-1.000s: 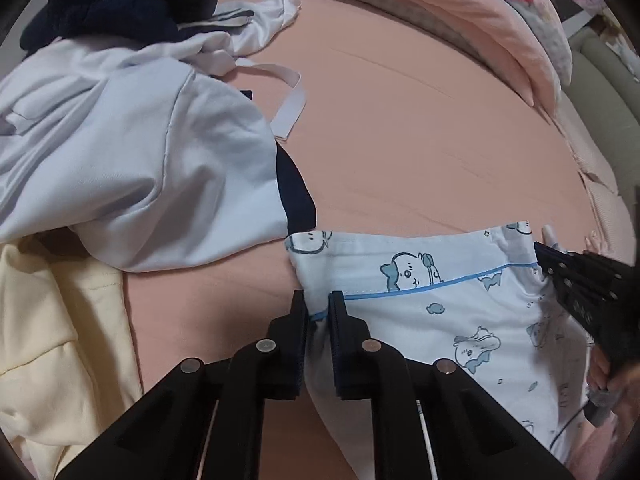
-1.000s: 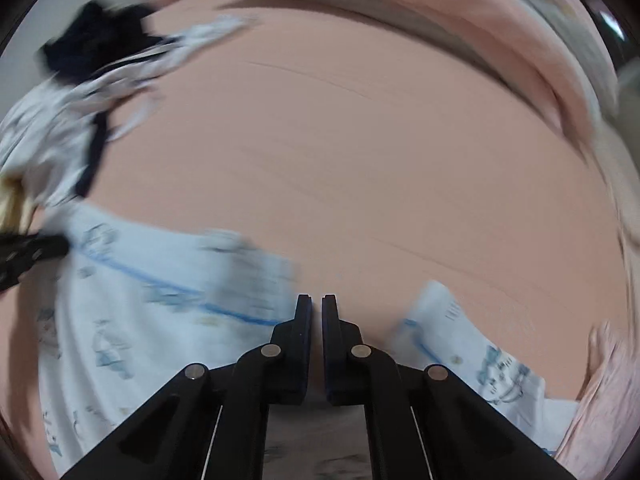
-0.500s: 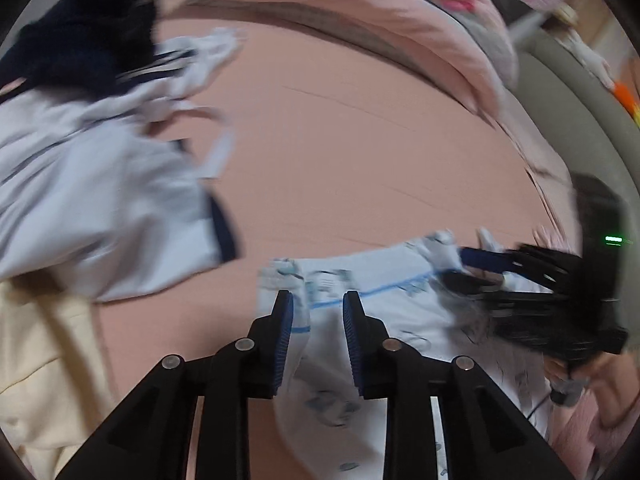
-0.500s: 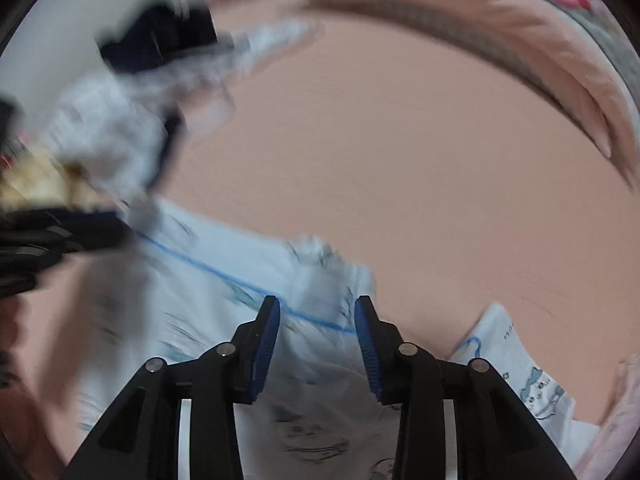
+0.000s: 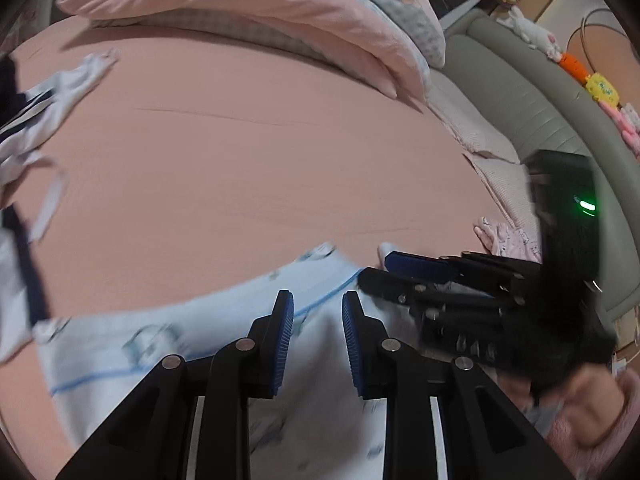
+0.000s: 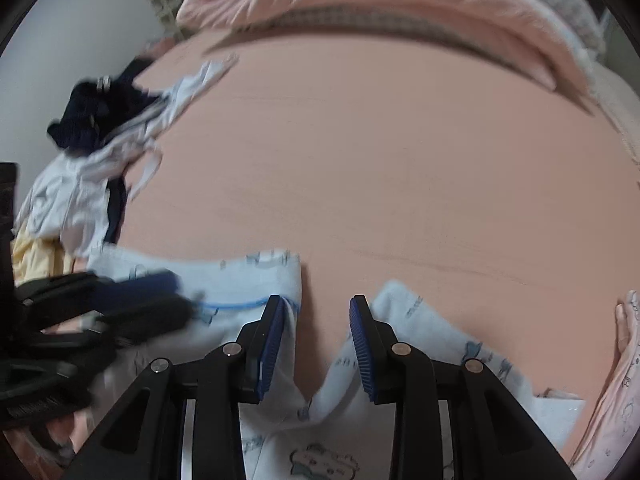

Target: Fold clothes

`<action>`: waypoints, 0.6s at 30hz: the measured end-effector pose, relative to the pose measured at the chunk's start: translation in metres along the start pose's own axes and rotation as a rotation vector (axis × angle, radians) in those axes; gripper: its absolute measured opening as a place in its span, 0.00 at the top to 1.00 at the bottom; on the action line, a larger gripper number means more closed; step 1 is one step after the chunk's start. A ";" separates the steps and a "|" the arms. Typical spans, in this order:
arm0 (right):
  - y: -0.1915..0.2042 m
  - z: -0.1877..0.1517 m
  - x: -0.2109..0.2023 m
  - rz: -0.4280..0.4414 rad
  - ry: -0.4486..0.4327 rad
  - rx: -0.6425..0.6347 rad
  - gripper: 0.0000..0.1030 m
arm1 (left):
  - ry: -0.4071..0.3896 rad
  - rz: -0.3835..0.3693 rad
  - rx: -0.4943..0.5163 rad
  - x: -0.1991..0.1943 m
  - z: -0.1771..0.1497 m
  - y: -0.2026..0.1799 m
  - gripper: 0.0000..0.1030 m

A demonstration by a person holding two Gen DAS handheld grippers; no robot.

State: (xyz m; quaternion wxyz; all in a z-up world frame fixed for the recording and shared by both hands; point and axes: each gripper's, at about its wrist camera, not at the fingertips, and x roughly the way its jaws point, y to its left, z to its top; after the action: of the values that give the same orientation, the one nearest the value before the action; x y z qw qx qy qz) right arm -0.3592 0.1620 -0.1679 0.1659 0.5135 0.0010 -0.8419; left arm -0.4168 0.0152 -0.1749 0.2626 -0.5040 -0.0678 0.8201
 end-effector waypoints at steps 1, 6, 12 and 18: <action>-0.005 0.000 -0.005 -0.019 -0.039 0.034 0.69 | 0.025 0.031 0.012 0.012 0.004 -0.003 0.78; -0.005 0.007 -0.003 0.092 0.059 0.037 0.68 | 0.159 0.282 0.158 0.027 -0.019 -0.003 0.78; 0.033 -0.023 0.009 0.044 0.182 -0.265 0.67 | 0.078 0.180 0.006 0.001 -0.014 0.019 0.78; 0.006 -0.026 -0.013 0.088 0.125 -0.151 0.68 | 0.042 0.033 0.053 0.005 -0.018 0.004 0.78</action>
State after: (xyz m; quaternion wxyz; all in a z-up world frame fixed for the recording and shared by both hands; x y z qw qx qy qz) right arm -0.3296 0.1642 -0.1683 0.2404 0.5505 0.0524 -0.7978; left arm -0.4038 0.0117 -0.1888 0.2637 -0.5148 -0.0322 0.8151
